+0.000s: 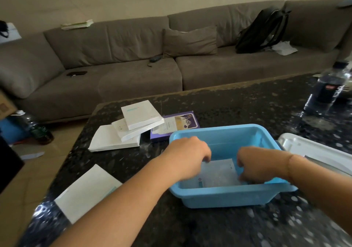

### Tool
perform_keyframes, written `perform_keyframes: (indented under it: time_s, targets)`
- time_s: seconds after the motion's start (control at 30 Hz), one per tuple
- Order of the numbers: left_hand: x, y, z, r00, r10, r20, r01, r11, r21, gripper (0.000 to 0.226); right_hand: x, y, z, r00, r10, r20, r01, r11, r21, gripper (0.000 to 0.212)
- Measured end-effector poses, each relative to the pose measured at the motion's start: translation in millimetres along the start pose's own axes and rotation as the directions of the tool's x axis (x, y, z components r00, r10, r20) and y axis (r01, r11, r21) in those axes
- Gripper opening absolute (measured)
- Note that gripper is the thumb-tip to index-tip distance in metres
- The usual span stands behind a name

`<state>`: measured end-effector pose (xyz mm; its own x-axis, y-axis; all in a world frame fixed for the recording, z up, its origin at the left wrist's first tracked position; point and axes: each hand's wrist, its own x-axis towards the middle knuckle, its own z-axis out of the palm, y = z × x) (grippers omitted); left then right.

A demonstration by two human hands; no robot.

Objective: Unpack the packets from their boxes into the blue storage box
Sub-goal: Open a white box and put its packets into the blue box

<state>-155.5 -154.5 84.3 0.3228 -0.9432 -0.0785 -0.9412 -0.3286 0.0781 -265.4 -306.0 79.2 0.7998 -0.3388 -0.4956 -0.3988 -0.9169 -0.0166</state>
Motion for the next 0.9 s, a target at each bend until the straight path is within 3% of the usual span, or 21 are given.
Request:
perform_keyframes:
  time_s: [0.07, 0.13, 0.2, 0.23, 0.27, 0.3, 0.37, 0.43, 0.53, 0.63, 0.73, 0.77, 0.83, 0.9]
  targets:
    - [-24, -18, -4, 0.947, -0.006, -0.322, -0.078, 0.966, -0.248, 0.029, -8, -5, -11, 0.967, 0.037, -0.253, -0.011, 0.994, 0.105, 0.031]
    - [-59, -36, 1, 0.842, -0.115, -0.527, -0.102, 0.926, -0.364, 0.021, -26, -22, -20, 0.854, 0.009, -0.521, 0.166, 0.943, 0.289, 0.025]
    - [-101, -53, 13, 0.789, -0.242, -0.565, 0.009, 0.924, -0.383, 0.015, -52, -48, -17, 0.656, -0.023, -0.754, 0.466, 0.799, 0.381, 0.015]
    - [-120, -60, 22, 0.807, -0.288, -0.516, 0.105, 0.929, -0.354, 0.017, -66, -63, -11, 0.586, -0.029, -0.810, 0.597, 0.691, 0.407, 0.013]
    - [-138, -65, 31, 0.847, -0.328, -0.419, 0.218, 0.932, -0.289, 0.026, -78, -78, -4, 0.560, -0.054, -0.827, 0.688, 0.586, 0.428, 0.015]
    - [-154, -68, 41, 0.884, -0.365, -0.292, 0.318, 0.928, -0.196, 0.040, -84, -94, 5, 0.562, -0.097, -0.821, 0.730, 0.525, 0.438, 0.016]
    - [-181, -71, 61, 0.898, -0.434, -0.072, 0.434, 0.901, -0.017, 0.067, -82, -122, 28, 0.618, -0.189, -0.763, 0.728, 0.503, 0.466, 0.009]
    - [-199, -70, 75, 0.876, -0.481, -0.004, 0.481, 0.875, 0.052, 0.071, -67, -148, 53, 0.722, -0.260, -0.642, 0.659, 0.543, 0.521, 0.004]
    - [-216, -71, 84, 0.846, -0.523, -0.101, 0.523, 0.852, -0.029, 0.043, -39, -175, 87, 0.853, -0.276, -0.443, 0.510, 0.623, 0.594, 0.004]
    - [-226, -73, 82, 0.816, -0.542, -0.201, 0.522, 0.841, -0.146, 0.014, -22, -192, 101, 0.936, -0.235, -0.264, 0.353, 0.578, 0.736, 0.004]
    - [-231, -77, 77, 0.747, -0.618, -0.247, 0.564, 0.785, -0.257, 0.018, -16, -210, 107, 0.937, -0.149, -0.315, 0.340, 0.592, 0.731, 0.010]
    - [-233, -78, 75, 0.728, -0.637, -0.256, 0.575, 0.769, -0.278, 0.020, -16, -217, 109, 0.899, -0.137, -0.415, 0.399, 0.646, 0.651, 0.013]
    - [-234, -82, 73, 0.704, -0.652, -0.280, 0.581, 0.756, -0.301, 0.021, -16, -229, 115, 0.701, -0.245, -0.670, 0.557, 0.775, 0.299, 0.016]
    - [-235, -85, 72, 0.689, -0.655, -0.311, 0.577, 0.755, -0.312, 0.020, -13, -236, 121, 0.498, -0.441, -0.747, 0.663, 0.749, 0.000, 0.020]
